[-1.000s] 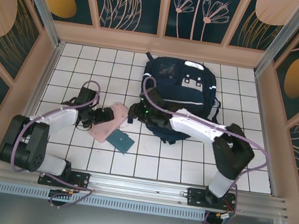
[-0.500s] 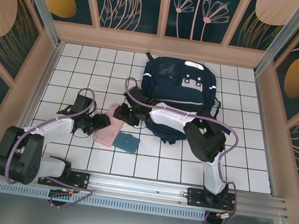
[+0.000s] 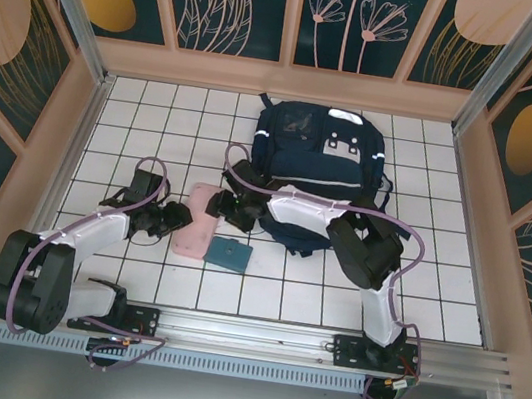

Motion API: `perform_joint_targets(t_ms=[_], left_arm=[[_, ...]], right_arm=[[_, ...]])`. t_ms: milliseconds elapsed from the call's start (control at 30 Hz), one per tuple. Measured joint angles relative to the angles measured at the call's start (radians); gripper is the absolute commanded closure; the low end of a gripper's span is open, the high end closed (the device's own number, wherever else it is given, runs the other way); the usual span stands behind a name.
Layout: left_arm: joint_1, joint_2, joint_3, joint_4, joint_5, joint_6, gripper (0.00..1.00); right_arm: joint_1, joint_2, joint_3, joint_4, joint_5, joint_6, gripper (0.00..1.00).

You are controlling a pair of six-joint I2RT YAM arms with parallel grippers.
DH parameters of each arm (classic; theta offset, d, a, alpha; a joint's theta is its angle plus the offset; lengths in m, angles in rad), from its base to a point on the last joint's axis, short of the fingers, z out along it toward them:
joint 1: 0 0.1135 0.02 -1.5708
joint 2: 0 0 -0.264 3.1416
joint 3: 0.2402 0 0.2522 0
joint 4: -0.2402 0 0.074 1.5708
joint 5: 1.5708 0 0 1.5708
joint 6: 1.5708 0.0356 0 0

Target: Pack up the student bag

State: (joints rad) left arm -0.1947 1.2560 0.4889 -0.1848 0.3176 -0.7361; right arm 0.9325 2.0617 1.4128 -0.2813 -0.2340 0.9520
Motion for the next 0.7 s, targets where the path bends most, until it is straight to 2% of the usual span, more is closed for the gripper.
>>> perform_joint_targets(t_ms=[367, 700], left_arm=[[0.0, 0.0, -0.006, 0.027, -0.003, -0.021, 0.74], [0.0, -0.005, -0.046, 0.108, 0.007, -0.031, 0.8]], right_arm=[[0.005, 0.04, 0.038, 0.013, -0.087, -0.004, 0.37], [-0.002, 0.069, 0.046, 0.05, -0.154, -0.05, 0.47]])
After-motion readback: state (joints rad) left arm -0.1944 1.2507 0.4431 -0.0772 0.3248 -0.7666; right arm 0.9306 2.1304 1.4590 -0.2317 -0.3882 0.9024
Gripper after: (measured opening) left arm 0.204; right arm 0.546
